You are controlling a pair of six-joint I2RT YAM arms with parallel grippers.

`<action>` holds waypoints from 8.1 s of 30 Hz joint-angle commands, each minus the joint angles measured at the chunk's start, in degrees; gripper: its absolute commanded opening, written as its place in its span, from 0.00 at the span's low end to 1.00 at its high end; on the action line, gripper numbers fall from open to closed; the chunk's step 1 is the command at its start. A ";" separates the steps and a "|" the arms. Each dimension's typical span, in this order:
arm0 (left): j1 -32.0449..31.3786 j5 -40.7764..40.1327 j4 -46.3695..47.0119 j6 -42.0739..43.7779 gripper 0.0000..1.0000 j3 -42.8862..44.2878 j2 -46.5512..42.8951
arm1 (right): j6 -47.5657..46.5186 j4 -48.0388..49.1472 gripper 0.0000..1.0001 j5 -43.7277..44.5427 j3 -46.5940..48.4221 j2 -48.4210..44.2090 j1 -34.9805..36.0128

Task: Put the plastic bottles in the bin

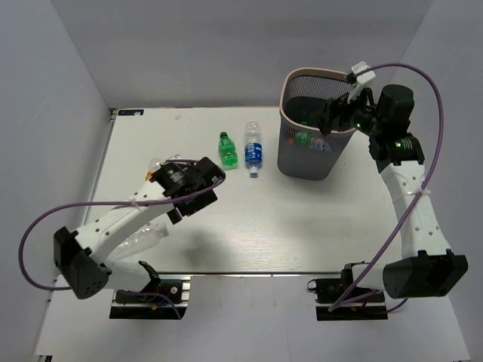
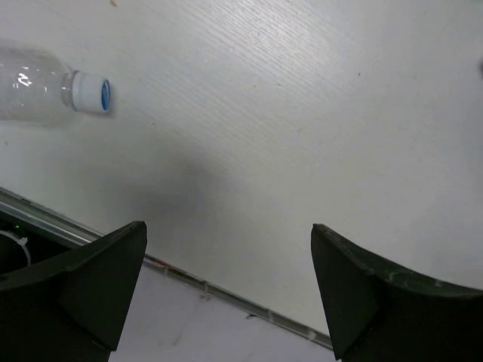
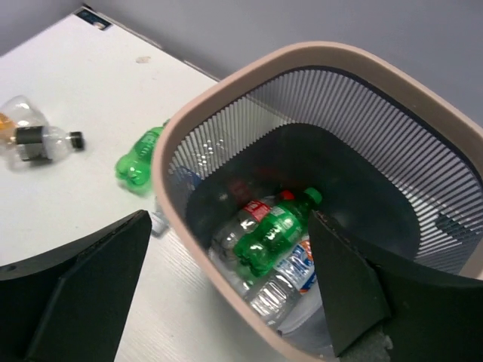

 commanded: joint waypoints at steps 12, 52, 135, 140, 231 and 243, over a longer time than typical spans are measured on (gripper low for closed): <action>12.70 -10.21 -4.02 -37.32 0.99 -14.64 -7.05 | -8.51 3.17 0.54 -21.28 -14.75 -8.78 -1.12; 18.50 7.53 20.85 38.44 0.99 24.92 -14.35 | -13.27 12.90 0.85 -4.24 0.79 42.80 52.48; 18.51 14.13 26.48 33.26 0.99 10.33 -20.06 | -25.05 11.85 0.00 1.20 12.77 50.91 63.74; 18.51 12.38 29.37 33.87 0.99 9.27 -20.59 | -22.67 10.80 0.00 3.84 1.52 39.40 59.62; 17.98 12.81 35.61 45.12 0.56 39.43 51.84 | -17.22 -17.32 0.52 -15.22 -21.08 -24.87 6.88; 16.93 28.17 54.83 49.87 0.19 40.74 29.70 | -30.75 -27.52 0.57 -13.83 -28.63 -18.10 12.05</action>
